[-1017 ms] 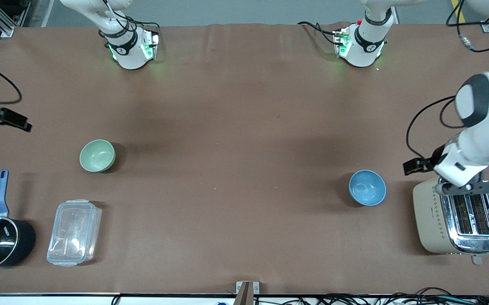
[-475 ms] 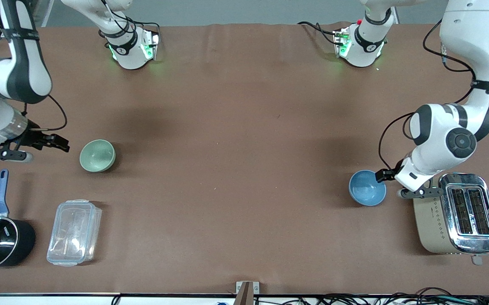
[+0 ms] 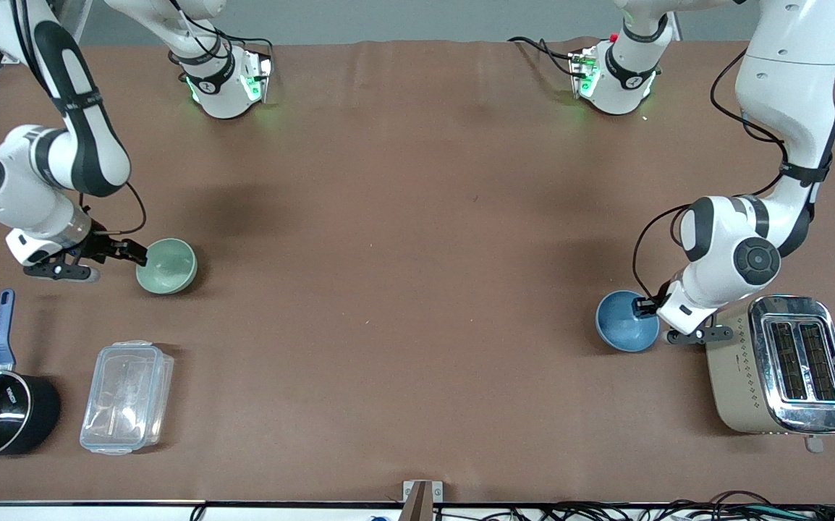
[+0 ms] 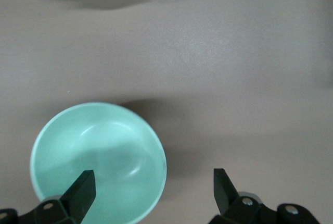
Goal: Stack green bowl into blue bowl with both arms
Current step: 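Reach the right gripper to the green bowl while the left gripper reaches the blue bowl, then slide the blue bowl with the left gripper toward the green bowl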
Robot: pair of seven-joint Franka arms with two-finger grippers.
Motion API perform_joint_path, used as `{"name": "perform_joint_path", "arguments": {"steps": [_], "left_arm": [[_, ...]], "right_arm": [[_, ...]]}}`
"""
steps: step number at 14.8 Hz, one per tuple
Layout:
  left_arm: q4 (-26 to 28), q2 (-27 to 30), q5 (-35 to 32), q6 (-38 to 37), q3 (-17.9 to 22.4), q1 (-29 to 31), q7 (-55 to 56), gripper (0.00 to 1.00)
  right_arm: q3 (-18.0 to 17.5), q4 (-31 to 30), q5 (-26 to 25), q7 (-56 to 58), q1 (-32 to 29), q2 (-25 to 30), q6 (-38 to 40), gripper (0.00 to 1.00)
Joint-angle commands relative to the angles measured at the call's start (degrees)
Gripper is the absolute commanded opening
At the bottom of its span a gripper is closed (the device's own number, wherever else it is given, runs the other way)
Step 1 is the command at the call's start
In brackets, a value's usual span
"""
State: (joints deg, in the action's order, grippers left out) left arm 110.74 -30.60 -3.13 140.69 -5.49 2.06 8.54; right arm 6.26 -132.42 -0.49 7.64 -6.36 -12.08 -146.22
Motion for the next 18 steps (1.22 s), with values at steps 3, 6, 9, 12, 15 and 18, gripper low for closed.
{"name": "perform_joint_path", "arguments": {"steps": [3,6,9,12,15,18], "left_arm": [[-0.1,0.7,-0.8,-0.3,-0.5,0.5,2.3,0.0],[-0.3,4.8,-0.1,-6.1,-4.9,0.7,5.3,0.0],[-2.4,6.0,-0.2,-9.4,-14.9,0.0,19.9,0.0],[-7.8,2.0,-1.0,-9.4,-20.1,-7.2,36.0,0.0],[-15.8,-5.0,-1.1,-9.3,-19.7,-17.6,48.3,0.0],[-22.2,-11.7,-1.1,-9.2,-19.5,-24.3,51.9,0.0]], "right_arm": [[-0.5,-2.9,-0.7,0.3,-1.4,-2.9,-7.8,0.92],[-0.6,-2.8,-0.5,0.3,-1.5,-3.7,-7.9,0.77],[-0.6,-2.9,-0.2,0.0,-1.6,-4.5,-8.6,0.69],[-0.6,-2.9,0.1,-0.1,-1.6,-4.9,-8.6,0.6],[-0.7,-2.8,0.3,-0.2,-1.8,-5.3,-8.7,0.52],[-0.8,-2.8,0.4,-0.3,-1.9,-5.3,-8.6,0.27]]}}
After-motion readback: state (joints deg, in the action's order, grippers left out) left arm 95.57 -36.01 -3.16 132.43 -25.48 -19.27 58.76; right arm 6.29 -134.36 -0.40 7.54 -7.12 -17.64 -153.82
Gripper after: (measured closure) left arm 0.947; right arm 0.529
